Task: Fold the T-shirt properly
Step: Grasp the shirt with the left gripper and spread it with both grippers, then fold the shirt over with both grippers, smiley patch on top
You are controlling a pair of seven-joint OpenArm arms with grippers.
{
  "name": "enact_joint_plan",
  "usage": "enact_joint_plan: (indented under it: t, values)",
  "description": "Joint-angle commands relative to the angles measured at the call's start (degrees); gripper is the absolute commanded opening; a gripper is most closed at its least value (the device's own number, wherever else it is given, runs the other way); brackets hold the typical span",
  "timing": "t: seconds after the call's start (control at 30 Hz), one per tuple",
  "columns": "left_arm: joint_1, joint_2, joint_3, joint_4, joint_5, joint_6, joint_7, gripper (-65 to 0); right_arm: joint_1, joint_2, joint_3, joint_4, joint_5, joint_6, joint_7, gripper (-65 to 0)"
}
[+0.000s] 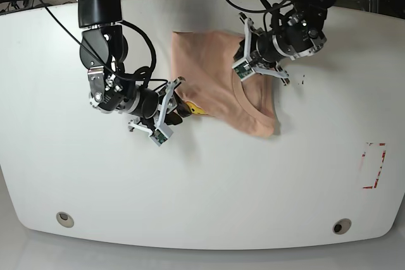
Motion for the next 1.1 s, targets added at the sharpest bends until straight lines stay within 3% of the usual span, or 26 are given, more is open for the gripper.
enact_joint_plan:
  t: [0.0, 0.3, 0.5, 0.7, 0.93, 1.07]
  values:
    - [0.4, 0.8, 0.6, 1.0, 2.1, 0.1, -1.3, -60.1, 1.8, 0.3, 0.0, -0.4, 1.2, 0.4, 2.2, -47.9]
    - [2.1, 2.0, 0.7, -1.8, 7.7, 0.1, -1.5, -60.1, 0.0, 0.2, -5.0, 3.4, 1.8, 0.8, 1.9, -47.7]
    - [1.9, 0.8, -0.5, -2.1, 7.7, 0.1, -1.5, -60.1, 1.2, -1.8, -6.7, -2.2, -1.8, 0.4, 4.7, -48.2]
    - [1.9, -1.3, -2.2, -3.0, 7.6, 0.1, -1.5, -60.1, 3.2, -0.9, -4.8, -8.4, -5.9, 0.8, 9.3, -48.2]
    - [1.3, -5.2, -2.3, -4.8, 7.2, 0.1, -1.5, -60.1, 4.0, 2.7, 0.3, -8.7, -5.4, 0.9, 9.3, -47.9]
    - [1.1, -5.9, -2.3, -3.2, 7.2, 0.1, -1.5, -60.1, 3.8, 3.1, 2.0, -6.2, -5.3, 2.3, 8.1, -47.9]
